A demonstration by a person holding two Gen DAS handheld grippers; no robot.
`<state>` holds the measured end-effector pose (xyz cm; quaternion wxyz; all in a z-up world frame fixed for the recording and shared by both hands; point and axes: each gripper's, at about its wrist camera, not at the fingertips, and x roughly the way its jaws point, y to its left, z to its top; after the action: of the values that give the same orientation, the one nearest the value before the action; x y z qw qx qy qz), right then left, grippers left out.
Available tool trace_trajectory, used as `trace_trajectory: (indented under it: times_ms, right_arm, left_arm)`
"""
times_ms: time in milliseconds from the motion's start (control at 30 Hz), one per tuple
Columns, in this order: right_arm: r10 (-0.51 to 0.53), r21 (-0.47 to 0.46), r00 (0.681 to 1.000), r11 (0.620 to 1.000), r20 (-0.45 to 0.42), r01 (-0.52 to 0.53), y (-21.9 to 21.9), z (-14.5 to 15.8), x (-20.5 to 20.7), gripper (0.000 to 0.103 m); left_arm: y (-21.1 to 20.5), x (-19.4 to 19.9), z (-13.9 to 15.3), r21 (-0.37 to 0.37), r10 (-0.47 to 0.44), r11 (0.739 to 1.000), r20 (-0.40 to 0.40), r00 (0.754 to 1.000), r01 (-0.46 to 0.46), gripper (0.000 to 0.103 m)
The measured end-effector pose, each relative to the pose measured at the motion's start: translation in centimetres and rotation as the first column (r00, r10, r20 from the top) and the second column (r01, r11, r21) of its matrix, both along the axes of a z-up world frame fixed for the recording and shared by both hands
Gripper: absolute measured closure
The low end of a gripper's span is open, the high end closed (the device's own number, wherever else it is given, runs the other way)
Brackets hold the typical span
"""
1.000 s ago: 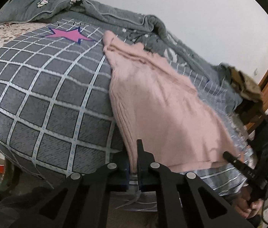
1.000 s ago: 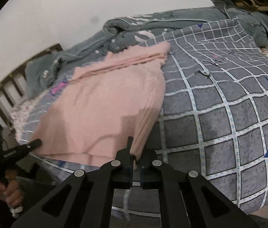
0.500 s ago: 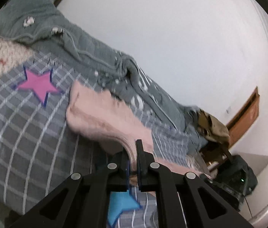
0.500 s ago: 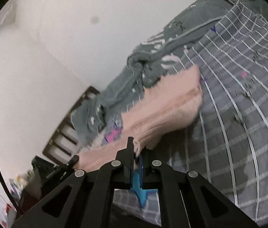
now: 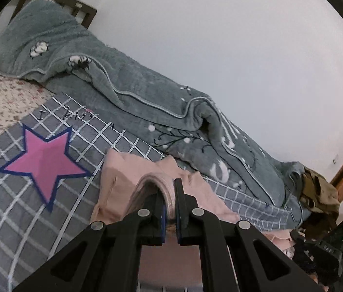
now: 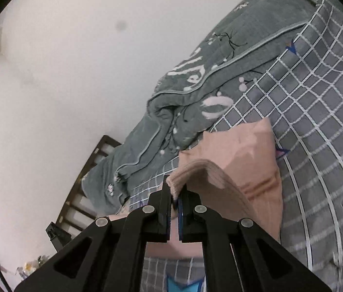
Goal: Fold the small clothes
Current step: 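Lift the sweater hem with both grippers and fold it toward the collar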
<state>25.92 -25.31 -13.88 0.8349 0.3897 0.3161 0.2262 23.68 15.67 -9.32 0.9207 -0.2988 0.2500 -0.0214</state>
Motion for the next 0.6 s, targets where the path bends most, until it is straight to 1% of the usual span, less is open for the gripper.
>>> trace_trajectory:
  times_ms: [167,233,300,400,500,567,600]
  right_arm:
    - [0.007,-0.016,0.999,1.0,-0.044,-0.007,0.9,-2.1,5.3,0.099]
    - [0.008,-0.034,0.998,0.999,-0.058,-0.01,1.3,-3.0,7.2,0.099]
    - [0.006,-0.08,0.997,0.997,-0.082,-0.013,1.8,-4.3,9.5,0.099]
    - [0.017,-0.103,0.993,0.994,-0.12,-0.029,2.2,-5.9,12.4,0.099]
    - [-0.004,-0.14,0.992,0.99,-0.13,-0.015,2.5,-6.9,14.9,0.099]
    - [-0.024,-0.158,0.99,0.987,-0.136,0.002,2.8,-7.6,16.6,0.095]
    - [-0.038,-0.184,0.99,0.983,-0.137,0.012,3.1,-7.8,17.3,0.092]
  left_arm:
    - [0.6,4.8,-1.9,0.01,0.014,1.0,-0.063,0.998,-0.013,0.097]
    - [1.0,6.9,-2.7,0.022,0.014,1.0,-0.086,0.996,-0.012,0.097]
    - [1.2,8.9,-3.6,0.035,0.018,0.999,-0.103,0.994,-0.014,0.097]
    - [1.6,12.2,-4.9,0.027,-0.003,1.0,-0.136,0.991,0.007,0.096]
    - [1.7,15.1,-6.3,0.017,-0.024,0.999,-0.173,0.985,0.027,0.096]
    - [1.8,16.7,-7.2,0.002,-0.042,0.999,-0.196,0.98,0.044,0.095]
    - [1.7,17.2,-7.5,0.008,-0.042,0.999,-0.213,0.976,0.045,0.087]
